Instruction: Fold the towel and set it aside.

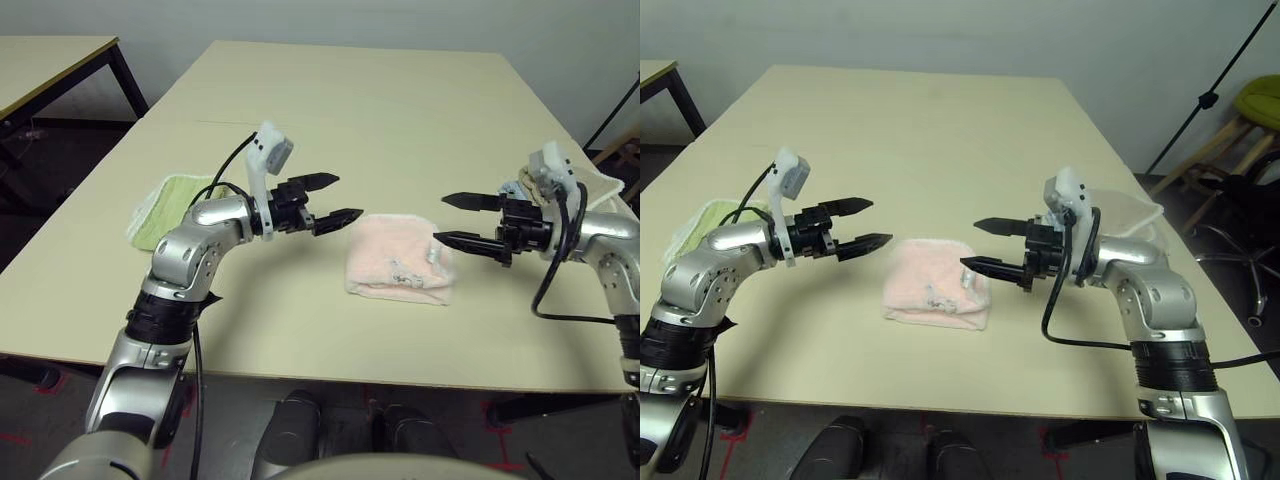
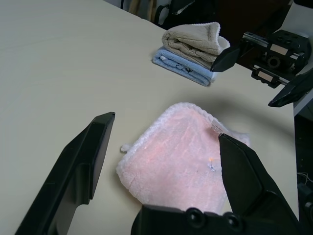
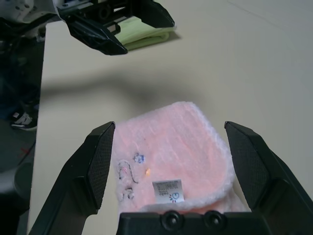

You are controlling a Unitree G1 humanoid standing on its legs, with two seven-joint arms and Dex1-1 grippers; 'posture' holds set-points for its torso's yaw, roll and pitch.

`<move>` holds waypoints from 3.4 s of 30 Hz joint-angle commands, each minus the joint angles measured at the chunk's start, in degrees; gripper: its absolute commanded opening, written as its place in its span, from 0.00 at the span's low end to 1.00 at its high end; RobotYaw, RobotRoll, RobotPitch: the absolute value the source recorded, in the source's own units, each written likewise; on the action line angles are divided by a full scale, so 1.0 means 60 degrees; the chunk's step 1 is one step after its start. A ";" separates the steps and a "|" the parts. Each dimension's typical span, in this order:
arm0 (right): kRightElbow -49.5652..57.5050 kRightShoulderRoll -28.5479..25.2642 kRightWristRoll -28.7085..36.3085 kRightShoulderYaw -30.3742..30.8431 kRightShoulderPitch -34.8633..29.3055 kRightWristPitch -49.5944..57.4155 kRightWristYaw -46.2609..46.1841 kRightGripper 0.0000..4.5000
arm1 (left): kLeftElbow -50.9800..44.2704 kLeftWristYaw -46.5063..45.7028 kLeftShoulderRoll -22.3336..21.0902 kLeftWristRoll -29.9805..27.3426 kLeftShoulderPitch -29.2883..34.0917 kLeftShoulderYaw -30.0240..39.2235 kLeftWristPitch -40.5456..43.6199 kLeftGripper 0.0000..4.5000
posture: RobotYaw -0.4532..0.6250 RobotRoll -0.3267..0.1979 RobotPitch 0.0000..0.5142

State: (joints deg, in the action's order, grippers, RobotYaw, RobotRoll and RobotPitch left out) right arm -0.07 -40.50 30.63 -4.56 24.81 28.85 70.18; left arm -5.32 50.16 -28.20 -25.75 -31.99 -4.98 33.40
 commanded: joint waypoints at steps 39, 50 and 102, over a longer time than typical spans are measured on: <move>-0.2328 0.0959 -0.2458 0.2155 -0.0445 -0.2382 -0.0418 0.01 | 0.3147 0.0794 0.1563 0.2123 -0.0205 -0.2561 -0.1007 0.01 | 0.60 0.62 0.15; -0.2833 0.0907 -0.2846 0.2152 -0.0588 -0.2641 -0.0439 0.01 | 0.3527 0.0919 0.1698 0.2437 0.0280 -0.2540 -0.1208 0.01 | 0.60 0.62 0.15; -0.3519 0.2005 -0.2214 0.1158 -0.0152 -0.3038 -0.1135 0.07 | 0.4332 -0.0211 0.2708 0.2575 -0.0837 -0.1007 -0.1400 0.07 | 0.54 0.62 0.15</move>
State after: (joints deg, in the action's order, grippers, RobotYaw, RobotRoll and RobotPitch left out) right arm -23.97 -28.35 14.79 3.86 23.94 8.00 62.80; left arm 24.31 49.47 -12.27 -7.37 -36.59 -13.72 20.22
